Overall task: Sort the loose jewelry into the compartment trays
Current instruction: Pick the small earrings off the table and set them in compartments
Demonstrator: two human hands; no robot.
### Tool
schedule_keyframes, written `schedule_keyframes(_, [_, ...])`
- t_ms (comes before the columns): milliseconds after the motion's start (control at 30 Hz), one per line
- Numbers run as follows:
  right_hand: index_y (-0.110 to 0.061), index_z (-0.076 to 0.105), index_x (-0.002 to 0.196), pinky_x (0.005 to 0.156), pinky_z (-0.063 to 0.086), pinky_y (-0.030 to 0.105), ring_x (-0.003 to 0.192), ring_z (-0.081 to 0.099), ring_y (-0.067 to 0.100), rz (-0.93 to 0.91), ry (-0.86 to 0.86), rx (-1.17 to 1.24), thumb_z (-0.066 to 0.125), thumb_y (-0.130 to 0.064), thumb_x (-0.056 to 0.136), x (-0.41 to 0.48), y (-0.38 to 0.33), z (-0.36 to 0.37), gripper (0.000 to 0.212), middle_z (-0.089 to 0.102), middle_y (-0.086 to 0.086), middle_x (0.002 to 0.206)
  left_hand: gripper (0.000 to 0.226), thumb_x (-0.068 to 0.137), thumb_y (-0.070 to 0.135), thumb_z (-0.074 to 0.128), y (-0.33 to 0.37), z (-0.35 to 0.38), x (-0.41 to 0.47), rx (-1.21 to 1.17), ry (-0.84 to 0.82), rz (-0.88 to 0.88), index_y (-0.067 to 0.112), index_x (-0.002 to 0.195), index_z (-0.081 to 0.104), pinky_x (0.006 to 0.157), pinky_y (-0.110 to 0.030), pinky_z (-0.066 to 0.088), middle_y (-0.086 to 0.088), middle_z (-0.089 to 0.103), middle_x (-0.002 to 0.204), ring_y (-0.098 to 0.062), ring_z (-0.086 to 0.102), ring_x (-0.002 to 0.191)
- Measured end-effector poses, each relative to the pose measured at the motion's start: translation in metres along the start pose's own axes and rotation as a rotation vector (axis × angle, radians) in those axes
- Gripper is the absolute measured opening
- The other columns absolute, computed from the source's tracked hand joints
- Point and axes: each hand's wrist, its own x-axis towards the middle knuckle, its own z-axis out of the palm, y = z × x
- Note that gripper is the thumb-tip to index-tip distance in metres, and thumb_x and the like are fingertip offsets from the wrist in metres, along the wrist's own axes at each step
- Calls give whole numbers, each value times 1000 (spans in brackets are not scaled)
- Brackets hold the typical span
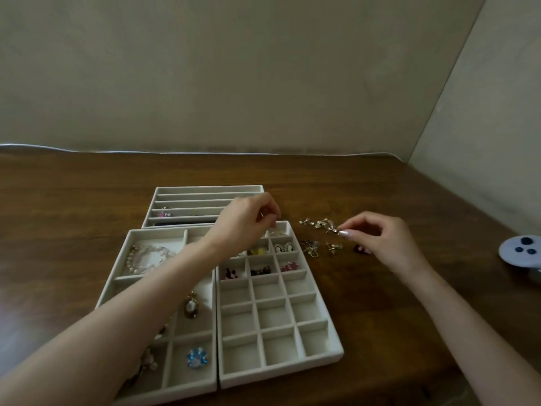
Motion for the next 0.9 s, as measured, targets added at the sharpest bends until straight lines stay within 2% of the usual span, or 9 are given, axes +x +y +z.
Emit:
schedule_keyframes(67, [-23,69,85,68,47,21,82,64,11,50,70,-28,68,-13,83,-1,19,-13,10,68,-5,87,10,91,13,55,3,8,-3,36,-93,40,15,99,62,73,-30,55,4,66,88,-8,63,80])
schedule_keyframes(167, [-23,70,88,62,38,15,82,59,8,92,98,-149,70,-15,82,-1,38,-19,10,66,-6,91,11,91,16,56,6,14,-5,61,-179,129,16,99,62,74,-31,56,4,66,89,-8,64,81])
schedule_keyframes(267, [-26,71,88,62,39,16,80,56,7,105,84,-221,74,-20,78,2,47,-14,11,64,-5,92,11,90,15,56,7,15,-6,82,-184,168,16,99,63,72,-31,55,6,64,86,-8,64,79])
schedule_keyframes(467, [-28,67,72,60,36,19,74,53,5,106,94,-290,79,-24,73,6,48,-11,12,62,-7,84,10,90,15,57,4,13,-5,65,-179,145,16,97,63,73,-31,55,5,66,86,-6,63,79])
schedule_keyframes(567, [-22,68,75,57,35,15,69,54,4,109,106,-277,80,-22,72,4,48,-14,13,63,-6,80,9,89,15,57,4,12,-5,59,-176,135,15,97,63,73,-32,55,5,66,85,-7,63,79])
schedule_keyframes(667, [-19,68,77,58,34,13,75,55,3,116,84,-303,78,-20,74,2,46,-16,10,63,-6,83,9,90,14,57,5,11,-5,64,-171,133,16,97,62,73,-31,55,6,66,84,-6,63,78])
schedule_keyframes(800, [-16,69,74,61,36,16,76,57,3,107,117,-193,77,-20,75,0,36,-14,9,66,-6,78,9,90,15,57,4,7,-3,73,-163,108,17,97,62,70,-25,54,11,64,81,0,62,75])
schedule_keyframes(900, [-18,71,73,64,42,18,74,61,4,34,94,-107,77,-21,74,-1,18,-5,7,68,-8,76,9,90,15,57,0,2,-2,83,-141,93,17,97,63,69,-25,53,10,65,81,-3,63,74])
